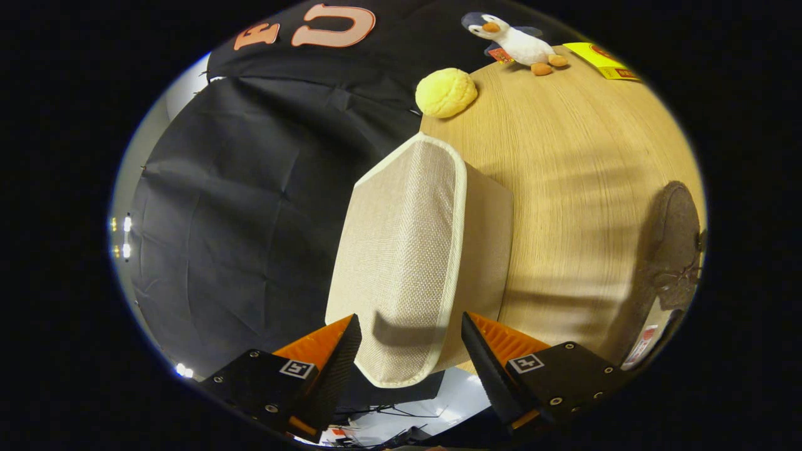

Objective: Open the storage box then place both shoes into the box .Put the left shoe in first, then the right shoe, with the right side of both shoes facing outward in a uniform manner.

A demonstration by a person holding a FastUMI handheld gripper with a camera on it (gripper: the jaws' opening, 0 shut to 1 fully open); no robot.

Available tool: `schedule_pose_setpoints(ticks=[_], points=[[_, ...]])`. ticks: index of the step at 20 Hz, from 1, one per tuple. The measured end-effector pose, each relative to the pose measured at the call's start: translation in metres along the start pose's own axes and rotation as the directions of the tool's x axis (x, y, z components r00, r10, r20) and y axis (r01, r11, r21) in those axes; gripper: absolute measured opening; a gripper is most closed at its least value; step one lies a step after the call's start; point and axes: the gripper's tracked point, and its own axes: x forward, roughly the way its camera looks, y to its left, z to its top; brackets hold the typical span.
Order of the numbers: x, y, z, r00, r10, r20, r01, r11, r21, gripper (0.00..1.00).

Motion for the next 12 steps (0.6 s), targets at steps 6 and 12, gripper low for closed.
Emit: schedule_pose_setpoints(ticks=[6, 12], points=[[0.004, 0.015, -0.011, 0.998, 0.043, -0.040, -0.043, 0.999, -0.002, 0.94], [-0.033, 0.061, 0.007, 0.987, 0.163, -0.003, -0.163, 0.986, -0.040, 0.76]])
